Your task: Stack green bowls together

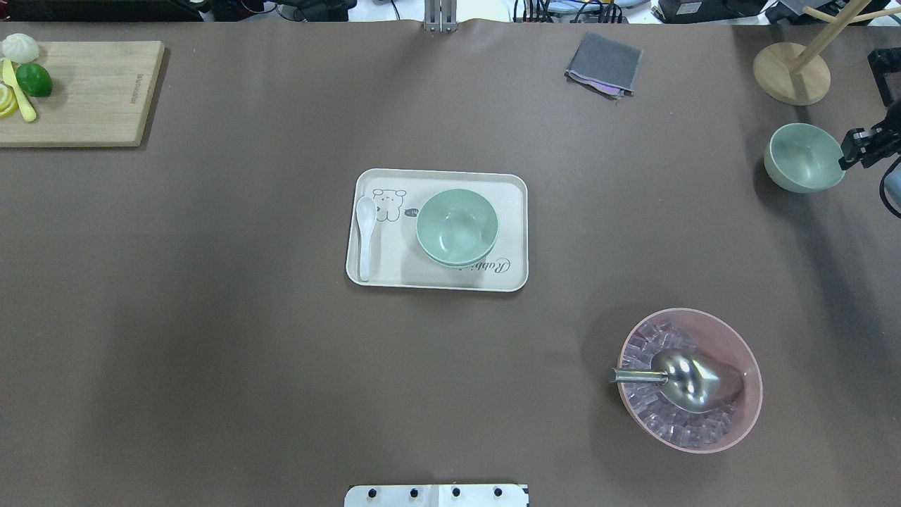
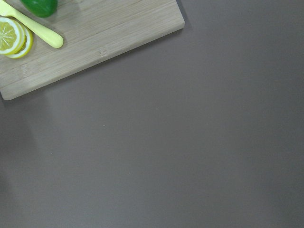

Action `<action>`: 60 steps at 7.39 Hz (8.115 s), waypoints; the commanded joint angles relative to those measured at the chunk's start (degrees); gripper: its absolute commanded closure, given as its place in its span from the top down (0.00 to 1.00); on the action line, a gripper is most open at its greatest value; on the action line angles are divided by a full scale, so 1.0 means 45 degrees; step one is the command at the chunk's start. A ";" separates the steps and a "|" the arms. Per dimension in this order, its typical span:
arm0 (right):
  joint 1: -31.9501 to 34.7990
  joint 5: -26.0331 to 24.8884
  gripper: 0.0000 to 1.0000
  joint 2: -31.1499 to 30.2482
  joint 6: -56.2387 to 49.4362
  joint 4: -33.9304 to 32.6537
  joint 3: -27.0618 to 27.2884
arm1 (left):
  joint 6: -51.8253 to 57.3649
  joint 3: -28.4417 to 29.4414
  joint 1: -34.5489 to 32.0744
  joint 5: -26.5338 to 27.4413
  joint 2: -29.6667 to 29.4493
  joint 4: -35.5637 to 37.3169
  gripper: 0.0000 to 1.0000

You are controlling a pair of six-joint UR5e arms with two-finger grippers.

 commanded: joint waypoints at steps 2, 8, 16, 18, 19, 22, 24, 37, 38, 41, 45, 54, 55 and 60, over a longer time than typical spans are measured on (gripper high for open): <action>-0.0067 -0.0006 0.43 0.0174 0.0677 0.2186 -0.1390 | 0.0000 -0.0007 -0.0035 0.0001 0.0000 0.0000 0.98; -0.0223 -0.0005 0.04 0.0449 0.1777 0.2295 -0.1220 | 0.0000 0.0012 -0.0015 0.0001 0.0155 -0.0193 0.98; -0.0184 0.0620 0.00 0.0838 0.3432 -0.0016 0.2147 | 0.0019 0.0246 -0.0501 -0.0019 0.1032 -0.1466 0.98; -0.0455 0.0620 0.00 0.1014 0.4368 -0.2129 0.4180 | 0.1725 0.0711 -0.1804 0.0001 0.1327 -0.1368 0.98; -0.0864 0.0620 0.00 0.1111 0.5303 -0.2505 0.4905 | 0.2202 0.1063 -0.2237 0.0001 0.1347 -0.1019 0.98; -0.2289 0.0464 0.00 0.2182 0.9340 -0.2548 0.5829 | 0.2246 0.0834 -0.3117 0.0001 0.2163 -0.0388 0.98; -0.3264 -0.0486 0.00 0.3293 1.1085 -0.3652 0.6102 | 0.2246 0.0269 -0.3140 -0.0019 0.2829 -0.0430 0.98; -0.8541 -0.4751 0.00 0.6015 1.6503 -0.5419 0.5811 | 0.2246 0.0129 -0.3140 -0.0038 0.3046 -0.0449 0.98; -0.8640 -0.4790 0.00 0.6015 1.6562 -0.5419 0.5811 | 0.2246 0.0149 -0.3140 -0.0251 0.3066 -0.0449 0.98; -0.8836 -0.4869 0.00 0.5898 1.6543 -0.5419 0.5811 | 0.2246 0.0129 -0.3140 -0.0312 0.3066 -0.0449 0.98; -0.9187 -0.5102 0.00 0.5859 1.6543 -0.5381 0.5617 | 0.2246 0.0110 -0.3140 -0.0312 0.3066 -0.0449 0.98; -0.9344 -0.5317 0.00 0.5819 1.6173 -0.5322 0.5420 | 0.2246 0.0188 -0.3140 -0.0312 0.3047 -0.0449 0.98; -0.9306 -0.5356 0.34 0.5839 1.5766 -0.5341 0.5459 | 0.2246 0.0188 -0.3121 -0.0312 0.3066 -0.0449 0.98; -0.8041 -0.4463 1.00 0.5742 1.3931 -0.5477 0.5888 | 0.2227 0.0266 -0.3121 -0.0312 0.3066 -0.0430 0.98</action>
